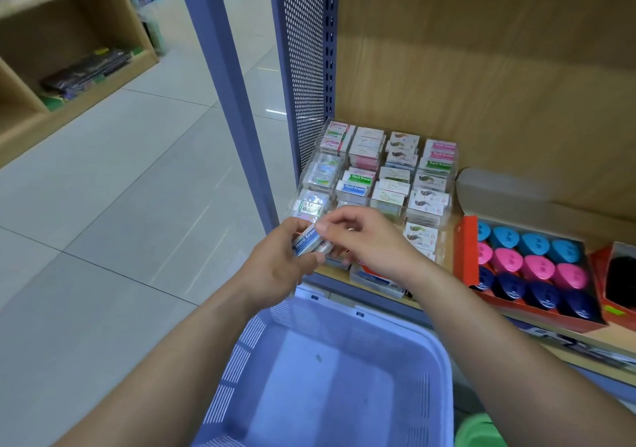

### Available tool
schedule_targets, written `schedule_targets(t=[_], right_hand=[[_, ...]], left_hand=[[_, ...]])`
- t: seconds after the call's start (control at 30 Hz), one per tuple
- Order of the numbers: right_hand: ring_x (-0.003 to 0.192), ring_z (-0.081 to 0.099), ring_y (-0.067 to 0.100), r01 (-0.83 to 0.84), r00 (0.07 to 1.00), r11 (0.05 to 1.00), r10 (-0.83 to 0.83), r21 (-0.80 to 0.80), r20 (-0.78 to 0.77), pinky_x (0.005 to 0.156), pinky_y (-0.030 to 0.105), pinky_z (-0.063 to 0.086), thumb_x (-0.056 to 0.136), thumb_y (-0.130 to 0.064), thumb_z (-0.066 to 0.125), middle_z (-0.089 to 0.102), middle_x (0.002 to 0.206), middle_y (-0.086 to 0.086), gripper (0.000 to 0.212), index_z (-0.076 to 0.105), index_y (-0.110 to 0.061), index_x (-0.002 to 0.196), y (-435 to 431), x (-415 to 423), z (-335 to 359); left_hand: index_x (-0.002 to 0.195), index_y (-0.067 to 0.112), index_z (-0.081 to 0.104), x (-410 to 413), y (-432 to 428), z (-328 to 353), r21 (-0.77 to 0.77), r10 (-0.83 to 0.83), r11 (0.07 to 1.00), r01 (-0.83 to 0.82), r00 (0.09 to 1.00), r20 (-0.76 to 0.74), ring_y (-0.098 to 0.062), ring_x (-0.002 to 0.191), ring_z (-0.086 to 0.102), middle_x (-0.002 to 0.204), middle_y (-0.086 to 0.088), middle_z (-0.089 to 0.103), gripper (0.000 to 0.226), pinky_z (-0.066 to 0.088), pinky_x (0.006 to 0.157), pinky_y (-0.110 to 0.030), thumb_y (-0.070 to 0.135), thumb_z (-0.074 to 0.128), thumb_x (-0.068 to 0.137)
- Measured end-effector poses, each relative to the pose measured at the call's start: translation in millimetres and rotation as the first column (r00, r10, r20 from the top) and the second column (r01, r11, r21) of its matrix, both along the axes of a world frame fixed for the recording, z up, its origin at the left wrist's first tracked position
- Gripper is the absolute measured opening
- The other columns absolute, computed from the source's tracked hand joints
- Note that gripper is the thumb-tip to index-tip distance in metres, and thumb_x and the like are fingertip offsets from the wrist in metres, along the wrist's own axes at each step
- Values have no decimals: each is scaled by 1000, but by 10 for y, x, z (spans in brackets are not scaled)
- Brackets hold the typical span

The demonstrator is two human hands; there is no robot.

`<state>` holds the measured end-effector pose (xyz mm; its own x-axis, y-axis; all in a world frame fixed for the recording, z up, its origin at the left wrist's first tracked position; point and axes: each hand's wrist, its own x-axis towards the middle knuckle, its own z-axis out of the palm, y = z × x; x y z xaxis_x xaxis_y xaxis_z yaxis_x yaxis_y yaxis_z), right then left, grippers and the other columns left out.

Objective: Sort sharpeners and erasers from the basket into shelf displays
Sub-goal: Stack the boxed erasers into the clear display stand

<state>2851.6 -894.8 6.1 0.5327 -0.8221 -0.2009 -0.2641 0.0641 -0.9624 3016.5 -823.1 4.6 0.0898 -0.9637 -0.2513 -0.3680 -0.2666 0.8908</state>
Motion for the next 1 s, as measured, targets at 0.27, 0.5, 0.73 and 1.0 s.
schedule_targets(t=[0.27, 0.5, 0.73, 1.0], right_hand=[[71, 74, 17, 78, 996, 995, -75, 66, -46, 62, 25, 57, 91, -19, 75, 75, 93, 12, 17, 72, -11, 106, 73, -285, 148], [86, 73, 27, 260, 965, 959, -260, 111, -13, 69, 33, 61, 85, -16, 80, 74, 100, 14, 13, 72, -12, 94, 117, -530, 123], [76, 68, 18, 314, 900, 903, -382, 294, 209, 70, 29, 58, 87, 1, 73, 72, 85, 10, 15, 64, -4, 98, 38, -685, 113], [83, 74, 25, 340, 925, 928, -360, 156, 124, 76, 30, 61, 90, 2, 69, 72, 89, 12, 19, 70, -7, 107, -366, -706, -4]], left_hand=[[106, 28, 57, -263, -83, 51, -51, -52, 997, 56, 996, 71, -10, 65, 55, 97, -2, 65, 25, 50, 57, -38, 20, 74, 90], [108, 15, 64, -517, -153, 130, -51, -55, 997, 57, 998, 27, 4, 44, 48, 73, 6, 61, 26, 37, 46, -11, 14, 79, 86], [115, 22, 63, -550, -181, 116, -13, -33, 999, 33, 999, -40, -13, 92, 66, 106, 2, 69, 28, 57, 76, -25, 20, 75, 90], [115, 42, 64, -384, -83, 105, 1, -73, 997, 73, 993, -98, -16, 67, 51, 111, -12, 57, 25, 45, 54, -25, 23, 60, 100]])
